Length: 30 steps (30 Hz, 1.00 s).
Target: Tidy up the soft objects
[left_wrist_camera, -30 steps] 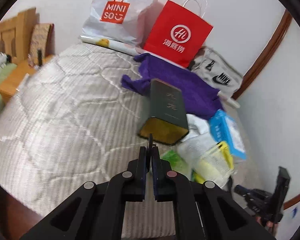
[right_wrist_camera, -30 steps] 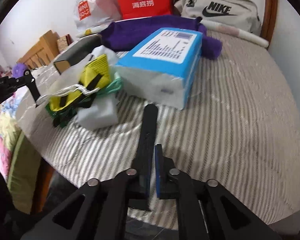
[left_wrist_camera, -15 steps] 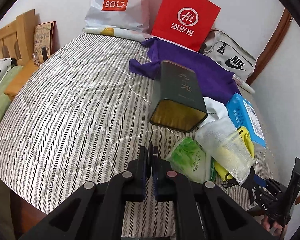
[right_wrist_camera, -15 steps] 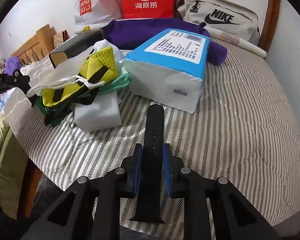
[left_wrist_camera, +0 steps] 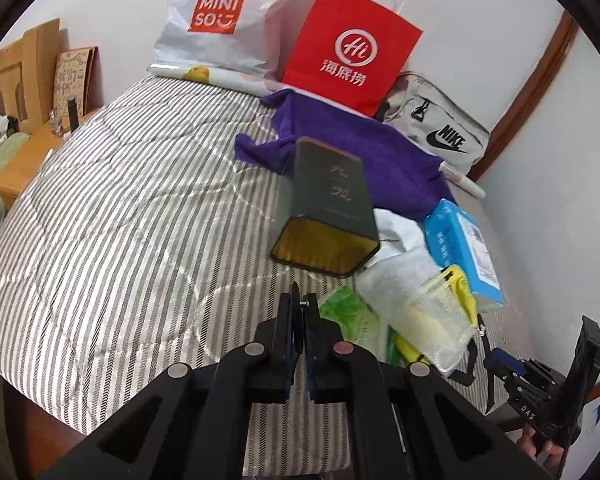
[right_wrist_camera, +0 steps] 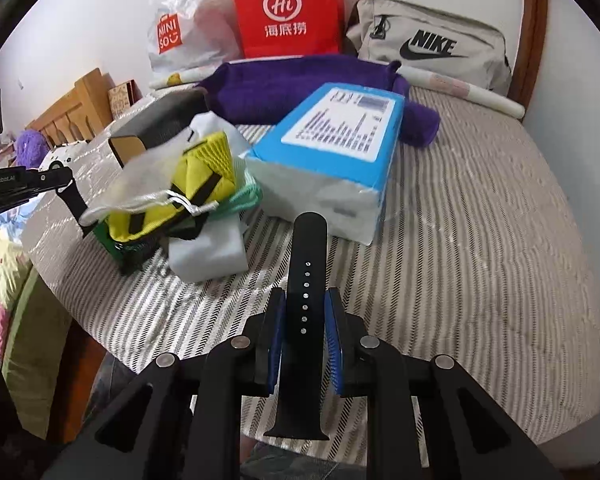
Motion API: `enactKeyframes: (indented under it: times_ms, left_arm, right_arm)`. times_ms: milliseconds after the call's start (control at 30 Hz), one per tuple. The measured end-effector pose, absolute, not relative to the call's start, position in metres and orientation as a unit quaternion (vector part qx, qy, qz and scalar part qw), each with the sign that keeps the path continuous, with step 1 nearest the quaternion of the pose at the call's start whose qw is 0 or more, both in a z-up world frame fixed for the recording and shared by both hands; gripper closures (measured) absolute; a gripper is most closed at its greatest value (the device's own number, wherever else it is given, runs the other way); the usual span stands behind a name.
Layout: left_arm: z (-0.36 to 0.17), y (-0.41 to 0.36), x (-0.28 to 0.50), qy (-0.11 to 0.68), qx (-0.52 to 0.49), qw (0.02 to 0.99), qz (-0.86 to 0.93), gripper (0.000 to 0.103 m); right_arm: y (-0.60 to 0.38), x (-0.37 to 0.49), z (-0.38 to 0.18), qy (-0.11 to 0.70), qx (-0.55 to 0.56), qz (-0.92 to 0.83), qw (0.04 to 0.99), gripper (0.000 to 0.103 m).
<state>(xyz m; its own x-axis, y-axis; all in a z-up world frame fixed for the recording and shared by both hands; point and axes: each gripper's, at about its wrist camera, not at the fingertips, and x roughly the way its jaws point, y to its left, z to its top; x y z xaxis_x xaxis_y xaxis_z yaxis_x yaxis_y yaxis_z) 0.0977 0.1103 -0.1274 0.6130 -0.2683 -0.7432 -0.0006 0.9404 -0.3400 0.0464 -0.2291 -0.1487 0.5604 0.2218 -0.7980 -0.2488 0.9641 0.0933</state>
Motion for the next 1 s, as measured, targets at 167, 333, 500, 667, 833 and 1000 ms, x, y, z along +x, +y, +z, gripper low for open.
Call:
enactKeyframes:
  times_ms: [167,333,500,667,833,1000]
  left_arm:
    - [-0.116,0.109,0.097,0.425,-0.155,0.888,-0.080,0.097]
    - [-0.100,0.106,0.100,0.413,-0.149,0.894,-0.085,0.097]
    - [-0.085,0.103,0.111,0.406,-0.150,0.897,-0.093,0.097]
    - [-0.074,0.100,0.130,0.405,-0.140,0.899,-0.092,0.097]
    - [-0.068,0.102,0.154,0.409,-0.148,0.896,-0.091,0.097]
    - [-0.064,0.103,0.182,0.413,-0.154,0.893,-0.094,0.097]
  right_arm:
    - [-0.232,0.040,-0.121,0.424,-0.010,0.143,0.894,0.083]
    - [-0.236,0.044,-0.094,0.403,-0.005,0.154,0.902,0.083]
    - [-0.239,0.063,-0.080,0.392,-0.007,0.156,0.907,0.083]
    - [-0.240,0.093,-0.068,0.386,-0.005,0.164,0.908,0.083]
    - [-0.240,0.125,-0.059,0.383,0.002,0.167,0.909,0.083]
    - [-0.239,0.161,-0.053,0.382,0.002,0.173,0.908,0.083]
